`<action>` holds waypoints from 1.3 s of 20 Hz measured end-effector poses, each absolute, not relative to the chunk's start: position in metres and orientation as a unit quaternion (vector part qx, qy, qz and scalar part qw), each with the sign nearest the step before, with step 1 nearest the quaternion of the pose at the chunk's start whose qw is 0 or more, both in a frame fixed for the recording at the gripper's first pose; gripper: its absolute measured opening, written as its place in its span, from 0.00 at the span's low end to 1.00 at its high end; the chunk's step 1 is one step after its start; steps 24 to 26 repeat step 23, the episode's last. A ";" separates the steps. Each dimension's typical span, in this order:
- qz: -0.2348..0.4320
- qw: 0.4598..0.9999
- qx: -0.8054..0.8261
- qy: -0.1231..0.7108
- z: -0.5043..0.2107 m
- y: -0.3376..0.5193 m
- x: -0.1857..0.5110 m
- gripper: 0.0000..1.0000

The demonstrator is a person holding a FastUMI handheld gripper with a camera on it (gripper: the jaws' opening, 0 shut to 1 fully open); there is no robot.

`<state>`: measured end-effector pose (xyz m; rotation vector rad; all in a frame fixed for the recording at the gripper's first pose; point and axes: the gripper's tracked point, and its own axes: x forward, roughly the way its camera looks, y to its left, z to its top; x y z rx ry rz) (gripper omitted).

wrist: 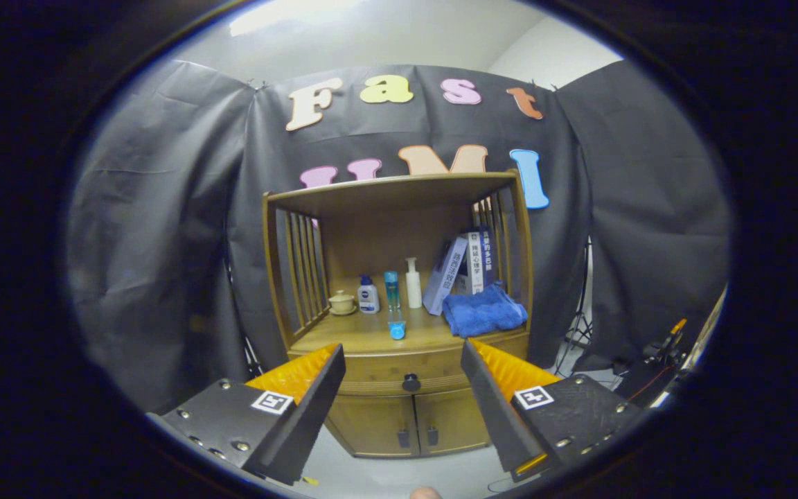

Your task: Pull open the drawer, take out the items inside it, and place them on the countertop above the cabinet.

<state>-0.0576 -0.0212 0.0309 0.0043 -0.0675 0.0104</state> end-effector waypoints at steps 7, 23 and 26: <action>0.039 0.998 -0.030 -0.031 0.023 0.004 -0.075 1.00; 0.028 0.999 -0.005 -0.024 0.014 -0.018 -0.082 1.00; 0.028 0.999 -0.005 -0.024 0.014 -0.018 -0.082 1.00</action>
